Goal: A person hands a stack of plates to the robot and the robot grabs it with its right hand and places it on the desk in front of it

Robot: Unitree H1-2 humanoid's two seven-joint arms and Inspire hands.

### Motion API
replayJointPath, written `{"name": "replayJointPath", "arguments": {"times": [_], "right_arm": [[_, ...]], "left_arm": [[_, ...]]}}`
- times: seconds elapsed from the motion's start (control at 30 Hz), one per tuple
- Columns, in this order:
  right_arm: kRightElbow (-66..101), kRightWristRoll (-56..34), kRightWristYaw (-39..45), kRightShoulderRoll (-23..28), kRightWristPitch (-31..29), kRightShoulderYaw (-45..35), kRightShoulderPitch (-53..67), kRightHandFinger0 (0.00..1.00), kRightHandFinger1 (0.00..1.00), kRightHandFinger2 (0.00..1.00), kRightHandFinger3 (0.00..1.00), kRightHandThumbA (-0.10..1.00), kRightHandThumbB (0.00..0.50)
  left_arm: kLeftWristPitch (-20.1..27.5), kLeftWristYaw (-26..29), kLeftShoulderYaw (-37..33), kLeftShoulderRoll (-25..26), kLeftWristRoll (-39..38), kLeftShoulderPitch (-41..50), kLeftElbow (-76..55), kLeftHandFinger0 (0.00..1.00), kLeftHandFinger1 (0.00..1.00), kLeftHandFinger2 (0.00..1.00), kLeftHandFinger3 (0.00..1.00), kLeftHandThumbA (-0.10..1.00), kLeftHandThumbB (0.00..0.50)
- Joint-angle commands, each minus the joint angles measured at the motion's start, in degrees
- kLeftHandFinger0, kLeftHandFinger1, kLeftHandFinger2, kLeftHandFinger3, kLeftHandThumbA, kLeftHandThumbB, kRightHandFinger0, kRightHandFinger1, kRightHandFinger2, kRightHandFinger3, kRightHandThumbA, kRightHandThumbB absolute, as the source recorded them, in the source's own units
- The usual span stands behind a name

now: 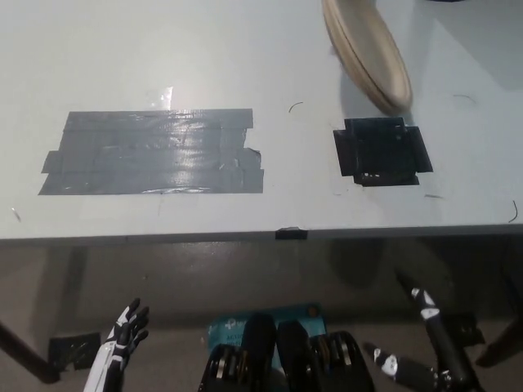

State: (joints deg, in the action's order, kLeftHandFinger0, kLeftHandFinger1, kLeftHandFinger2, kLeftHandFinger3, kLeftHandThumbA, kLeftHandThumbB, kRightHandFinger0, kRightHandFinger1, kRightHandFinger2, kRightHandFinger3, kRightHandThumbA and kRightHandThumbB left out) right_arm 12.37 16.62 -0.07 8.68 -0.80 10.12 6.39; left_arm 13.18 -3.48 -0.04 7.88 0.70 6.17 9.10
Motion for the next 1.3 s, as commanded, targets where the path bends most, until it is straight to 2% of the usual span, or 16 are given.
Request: {"name": "replayJointPath", "arguments": {"times": [0.0,0.1,0.17,0.3,0.37,0.47,0.57,0.6,0.63,0.8,1.0,1.07,1.13,1.27], "right_arm": [[17.7,19.8,-9.2,-2.3,-5.9,-4.2,-9.3,1.0,1.0,1.0,1.0,0.75,0.295],[18.3,23.0,-7.5,-2.4,-1.2,-4.5,-15.2,1.0,1.0,1.0,1.0,0.87,0.336],[17.3,25.1,-6.7,-2.3,1.4,-4.6,-19.1,1.0,1.0,1.0,1.0,0.89,0.344],[14.0,26.7,-5.1,-2.4,6.0,-4.8,-25.8,1.0,1.0,1.0,1.0,0.84,0.34],[9.7,27.6,-7.2,-2.3,5.9,-4.9,-29.0,1.0,1.0,1.0,1.0,0.82,0.341],[2.9,28.7,-10.9,-2.0,5.0,-5.0,-32.6,1.0,1.0,1.0,1.0,0.85,0.363],[-2.6,29.9,-13.5,-1.5,4.6,-4.8,-35.5,1.0,1.0,1.0,1.0,0.9,0.382],[-6.5,30.3,-14.3,-1.0,4.9,-4.7,-37.4,1.0,1.0,1.0,1.0,0.96,0.386],[-8.3,30.7,-14.7,-0.8,5.1,-4.5,-38.4,1.0,1.0,1.0,1.0,0.97,0.385],[-16.5,30.5,-15.6,0.0,5.5,-4.0,-43.0,1.0,1.0,1.0,1.0,0.97,0.396],[-22.4,29.3,-14.2,0.3,6.3,-3.3,-46.4,1.0,1.0,1.0,1.0,0.89,0.43],[-23.4,30.0,-13.3,0.7,6.8,-2.5,-47.2,1.0,1.0,1.0,1.0,0.93,0.458],[-24.9,29.6,-12.5,0.8,6.9,-1.9,-48.2,1.0,1.0,1.0,1.0,0.91,0.491],[-29.2,30.3,-14.6,1.7,6.4,-0.9,-49.7,1.0,1.0,1.0,1.0,0.89,0.499]], "left_arm": [[2.3,0.3,0.1,0.0,0.6,1.0,-0.8,1.0,1.0,1.0,1.0,1.0,0.287],[1.9,0.2,0.2,0.2,0.5,1.6,-1.7,1.0,1.0,1.0,1.0,1.0,0.273],[1.8,0.3,0.3,0.3,0.6,1.1,-1.8,1.0,1.0,1.0,1.0,1.0,0.273],[2.0,0.3,0.2,0.5,1.0,0.4,-1.6,1.0,1.0,1.0,1.0,1.0,0.289],[1.4,0.0,0.2,0.5,0.6,0.5,-2.1,1.0,1.0,1.0,1.0,1.0,0.285],[0.6,0.0,0.3,0.3,0.3,0.4,-2.5,1.0,1.0,1.0,1.0,1.0,0.293],[1.1,0.1,0.3,0.5,0.8,0.3,-2.4,1.0,1.0,1.0,1.0,1.0,0.27],[1.0,0.1,0.3,0.5,0.8,0.1,-2.4,1.0,1.0,1.0,1.0,1.0,0.268],[0.9,0.1,0.3,0.5,0.8,0.1,-2.5,1.0,1.0,1.0,1.0,1.0,0.266],[1.2,0.0,0.3,0.3,0.8,0.2,-2.5,1.0,1.0,1.0,1.0,1.0,0.257],[0.8,0.0,0.4,0.4,1.0,0.0,-2.8,1.0,1.0,1.0,1.0,1.0,0.256],[0.7,-0.2,0.4,0.6,1.0,-0.3,-2.8,1.0,1.0,1.0,1.0,1.0,0.257],[0.5,-0.2,0.4,0.5,0.9,-0.3,-3.0,1.0,1.0,1.0,1.0,1.0,0.256],[0.2,-0.5,0.3,0.6,0.7,0.1,-3.5,1.0,1.0,1.0,1.0,1.0,0.239]]}}
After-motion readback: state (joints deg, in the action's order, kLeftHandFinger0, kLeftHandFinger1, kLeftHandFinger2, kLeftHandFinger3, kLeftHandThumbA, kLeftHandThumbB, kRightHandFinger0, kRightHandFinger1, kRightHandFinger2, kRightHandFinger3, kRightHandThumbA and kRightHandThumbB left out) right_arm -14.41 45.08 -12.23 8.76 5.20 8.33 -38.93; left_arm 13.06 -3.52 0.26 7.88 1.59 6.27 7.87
